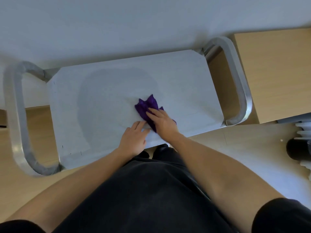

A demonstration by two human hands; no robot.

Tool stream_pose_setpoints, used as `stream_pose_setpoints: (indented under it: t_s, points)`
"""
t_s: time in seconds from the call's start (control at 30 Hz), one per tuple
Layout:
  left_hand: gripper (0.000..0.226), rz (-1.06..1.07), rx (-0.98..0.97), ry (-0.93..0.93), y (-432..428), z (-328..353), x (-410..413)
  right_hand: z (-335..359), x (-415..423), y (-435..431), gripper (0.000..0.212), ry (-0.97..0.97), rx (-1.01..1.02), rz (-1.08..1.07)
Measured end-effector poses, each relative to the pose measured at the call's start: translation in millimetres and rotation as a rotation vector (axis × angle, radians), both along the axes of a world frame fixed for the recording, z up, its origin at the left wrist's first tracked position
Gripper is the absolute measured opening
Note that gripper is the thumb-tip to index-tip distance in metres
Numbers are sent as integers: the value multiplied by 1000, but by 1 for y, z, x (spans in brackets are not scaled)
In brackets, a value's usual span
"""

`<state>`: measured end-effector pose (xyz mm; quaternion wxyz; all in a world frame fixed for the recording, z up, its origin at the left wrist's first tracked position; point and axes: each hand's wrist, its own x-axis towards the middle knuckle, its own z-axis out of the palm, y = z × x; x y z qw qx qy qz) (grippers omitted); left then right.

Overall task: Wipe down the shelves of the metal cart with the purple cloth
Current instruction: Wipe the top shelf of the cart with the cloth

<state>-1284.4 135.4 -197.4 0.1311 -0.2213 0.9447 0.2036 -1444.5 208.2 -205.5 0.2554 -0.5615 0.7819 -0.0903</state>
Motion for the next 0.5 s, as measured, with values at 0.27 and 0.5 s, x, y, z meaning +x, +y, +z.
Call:
stream_pose_setpoints:
  t_s: [0.27, 0.5]
  points:
    - [43, 21, 18, -1, 5, 1, -21, 0, -113, 41, 52, 117, 47, -434]
    - [47, 30, 33, 39, 21, 3, -72, 2, -70, 13, 44, 127, 2, -367]
